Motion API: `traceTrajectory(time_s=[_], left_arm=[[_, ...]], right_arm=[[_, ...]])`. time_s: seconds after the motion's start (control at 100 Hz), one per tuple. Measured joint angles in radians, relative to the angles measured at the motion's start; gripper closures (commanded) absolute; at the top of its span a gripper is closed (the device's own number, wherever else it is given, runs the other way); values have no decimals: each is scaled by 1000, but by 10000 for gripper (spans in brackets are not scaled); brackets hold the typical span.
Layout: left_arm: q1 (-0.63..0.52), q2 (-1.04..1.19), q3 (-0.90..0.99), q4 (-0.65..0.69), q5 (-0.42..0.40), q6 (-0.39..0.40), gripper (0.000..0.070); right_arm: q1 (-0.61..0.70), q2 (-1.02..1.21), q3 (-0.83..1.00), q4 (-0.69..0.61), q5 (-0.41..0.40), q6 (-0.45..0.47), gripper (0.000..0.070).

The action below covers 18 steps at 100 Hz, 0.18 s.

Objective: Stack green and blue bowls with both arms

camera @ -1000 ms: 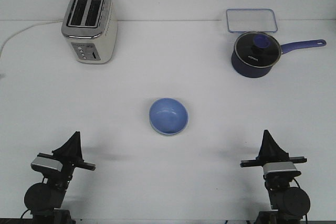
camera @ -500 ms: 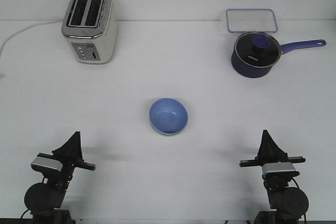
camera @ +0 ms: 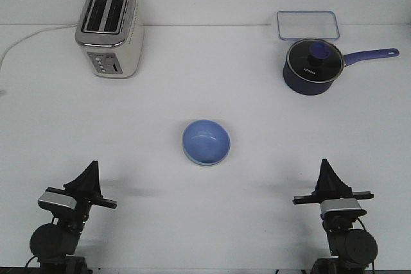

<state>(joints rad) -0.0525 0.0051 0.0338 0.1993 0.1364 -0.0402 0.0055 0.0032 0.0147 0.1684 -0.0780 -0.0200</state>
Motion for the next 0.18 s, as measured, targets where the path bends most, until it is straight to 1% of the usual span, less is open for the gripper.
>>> traceTrajectory(time_s=[0.18], left_arm=[[0, 0, 0, 0, 0, 0, 690]], right_arm=[[0, 0, 0, 0, 0, 0, 700]])
